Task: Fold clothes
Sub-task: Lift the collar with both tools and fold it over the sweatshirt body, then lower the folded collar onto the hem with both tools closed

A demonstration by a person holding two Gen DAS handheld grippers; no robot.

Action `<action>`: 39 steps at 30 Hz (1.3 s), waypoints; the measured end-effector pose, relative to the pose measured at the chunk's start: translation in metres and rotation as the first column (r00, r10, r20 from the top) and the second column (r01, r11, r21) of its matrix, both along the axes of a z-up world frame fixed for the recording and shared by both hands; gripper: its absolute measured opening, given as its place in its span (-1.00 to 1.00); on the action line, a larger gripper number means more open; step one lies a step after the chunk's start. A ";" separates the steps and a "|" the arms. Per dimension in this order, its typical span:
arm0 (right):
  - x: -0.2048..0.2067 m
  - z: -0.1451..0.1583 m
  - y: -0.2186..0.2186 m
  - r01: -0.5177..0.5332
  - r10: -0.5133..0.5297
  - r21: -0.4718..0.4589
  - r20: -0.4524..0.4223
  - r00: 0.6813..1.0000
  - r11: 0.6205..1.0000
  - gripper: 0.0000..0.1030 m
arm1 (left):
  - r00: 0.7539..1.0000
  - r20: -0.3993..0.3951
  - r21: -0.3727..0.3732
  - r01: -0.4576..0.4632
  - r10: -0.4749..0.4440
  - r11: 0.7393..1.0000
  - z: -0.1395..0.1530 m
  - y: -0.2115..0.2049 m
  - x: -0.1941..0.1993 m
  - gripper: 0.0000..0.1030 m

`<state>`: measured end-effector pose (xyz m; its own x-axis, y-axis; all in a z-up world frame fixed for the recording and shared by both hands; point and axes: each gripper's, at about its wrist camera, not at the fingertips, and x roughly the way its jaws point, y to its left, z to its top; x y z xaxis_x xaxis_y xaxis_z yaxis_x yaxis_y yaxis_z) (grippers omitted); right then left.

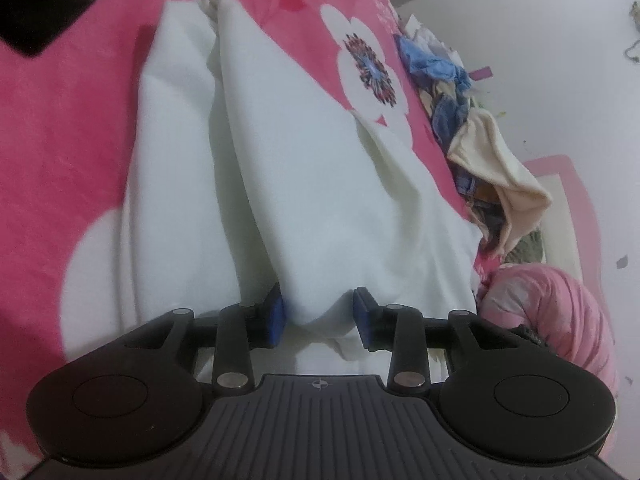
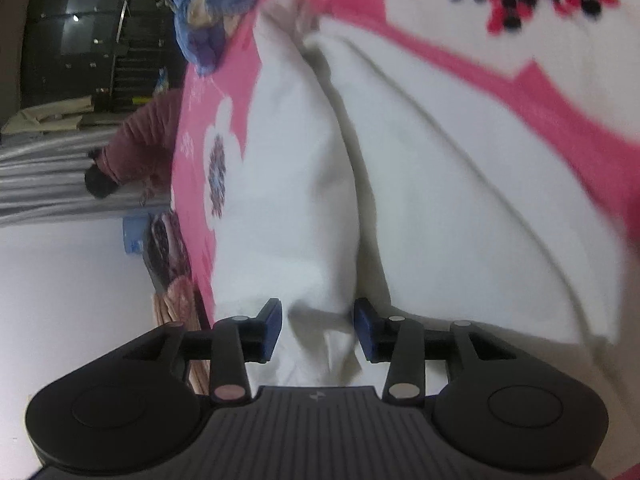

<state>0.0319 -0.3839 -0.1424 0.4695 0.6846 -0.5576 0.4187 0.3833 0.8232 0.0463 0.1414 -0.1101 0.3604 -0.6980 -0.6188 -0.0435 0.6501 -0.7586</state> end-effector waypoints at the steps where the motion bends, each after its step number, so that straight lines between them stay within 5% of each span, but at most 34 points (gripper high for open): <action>1: 0.001 -0.002 0.005 -0.006 0.006 0.003 -0.002 1.000 1.000 -0.16 | 1.000 0.003 -0.002 -0.005 0.005 1.000 0.000 -0.002 0.000 -0.33; 8: 0.013 0.001 0.032 -0.083 0.083 -0.011 0.030 0.996 0.996 -0.17 | 0.999 0.042 0.036 0.015 -0.016 0.999 0.004 -0.017 -0.003 -0.39; 11: 0.012 0.010 0.040 -0.115 0.121 -0.096 0.057 0.991 0.989 -0.54 | 0.998 0.055 0.056 0.019 -0.022 0.998 0.006 -0.021 -0.005 -0.87; 13: 0.010 0.019 0.042 -0.132 0.143 -0.140 0.077 0.987 0.981 -0.77 | 0.997 0.067 0.063 0.028 -0.032 0.998 0.009 -0.021 -0.007 -0.94; 20: -0.010 0.053 0.033 -0.195 0.219 -0.209 0.096 0.971 0.958 -0.83 | 0.985 0.055 0.094 0.157 -0.163 0.983 0.030 -0.022 -0.025 -0.97; 34: -0.071 0.071 0.014 -0.335 0.337 -0.291 -0.043 0.940 0.896 -0.84 | 0.899 -0.021 0.113 0.437 -0.438 0.892 0.040 -0.045 -0.072 -0.97; 39: -0.081 0.074 0.020 -0.395 0.403 -0.376 -0.060 0.913 0.838 -0.84 | 0.870 -0.028 0.114 0.493 -0.493 0.863 0.040 -0.053 -0.080 -0.97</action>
